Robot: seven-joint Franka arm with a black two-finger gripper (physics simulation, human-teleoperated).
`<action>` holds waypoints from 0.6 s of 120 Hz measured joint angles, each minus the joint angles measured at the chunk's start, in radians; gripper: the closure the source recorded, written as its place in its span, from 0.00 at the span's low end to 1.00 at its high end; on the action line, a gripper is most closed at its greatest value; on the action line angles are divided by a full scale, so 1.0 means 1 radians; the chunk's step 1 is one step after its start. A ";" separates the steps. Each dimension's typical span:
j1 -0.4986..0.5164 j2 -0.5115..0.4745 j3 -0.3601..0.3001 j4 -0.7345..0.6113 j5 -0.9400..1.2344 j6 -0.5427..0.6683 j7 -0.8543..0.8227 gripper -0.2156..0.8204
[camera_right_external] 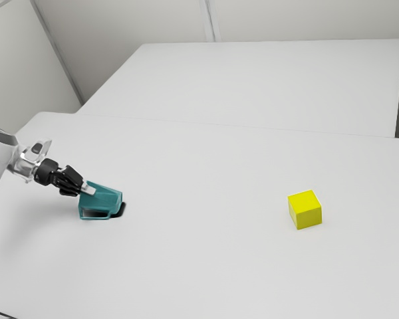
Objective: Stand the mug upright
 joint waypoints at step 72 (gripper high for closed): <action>-0.174 -0.247 -0.148 0.068 0.339 0.125 -0.062 0.96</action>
